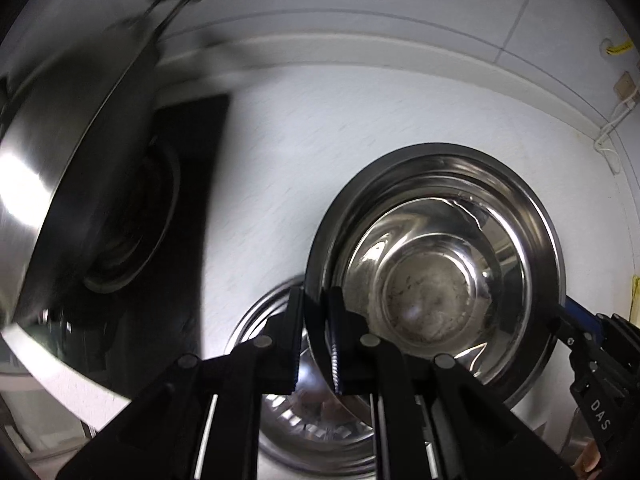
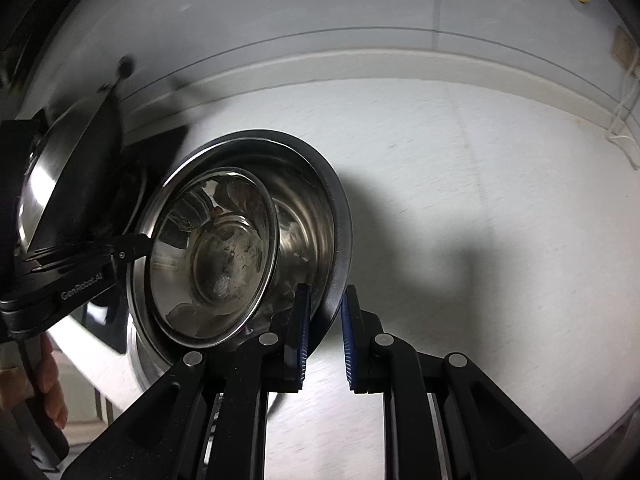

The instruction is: Organize plates and bowls

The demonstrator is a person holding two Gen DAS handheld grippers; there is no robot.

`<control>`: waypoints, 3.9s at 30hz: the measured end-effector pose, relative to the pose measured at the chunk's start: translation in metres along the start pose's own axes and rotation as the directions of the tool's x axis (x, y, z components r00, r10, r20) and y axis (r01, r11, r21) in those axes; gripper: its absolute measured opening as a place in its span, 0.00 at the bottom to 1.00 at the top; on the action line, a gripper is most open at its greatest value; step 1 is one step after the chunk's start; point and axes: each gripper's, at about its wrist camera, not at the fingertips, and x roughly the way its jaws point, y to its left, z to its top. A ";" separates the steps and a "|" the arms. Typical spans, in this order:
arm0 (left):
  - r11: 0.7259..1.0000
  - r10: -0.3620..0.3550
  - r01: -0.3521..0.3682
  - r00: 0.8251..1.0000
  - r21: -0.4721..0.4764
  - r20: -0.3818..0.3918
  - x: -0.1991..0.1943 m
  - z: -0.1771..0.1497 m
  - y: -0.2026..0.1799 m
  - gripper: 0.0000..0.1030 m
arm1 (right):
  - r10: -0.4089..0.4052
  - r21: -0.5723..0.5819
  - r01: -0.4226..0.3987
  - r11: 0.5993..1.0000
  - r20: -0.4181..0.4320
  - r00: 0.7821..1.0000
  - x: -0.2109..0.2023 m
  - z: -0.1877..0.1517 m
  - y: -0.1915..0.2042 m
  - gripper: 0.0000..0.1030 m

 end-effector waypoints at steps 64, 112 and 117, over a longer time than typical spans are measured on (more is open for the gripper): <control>0.999 0.032 -0.048 0.793 0.010 0.608 -0.194 -0.181 0.035 0.27 | -0.146 0.132 0.103 0.986 0.380 0.913 -0.149 -0.144 0.042 0.83; 0.995 0.088 -0.098 0.708 -0.026 0.701 -0.290 -0.408 0.046 0.33 | -0.260 0.192 0.181 0.964 0.563 0.785 -0.259 -0.387 0.090 0.86; 0.993 0.104 -0.117 0.707 -0.029 0.700 -0.289 -0.406 0.045 0.33 | -0.255 0.188 0.178 0.966 0.561 0.787 -0.258 -0.386 0.090 0.86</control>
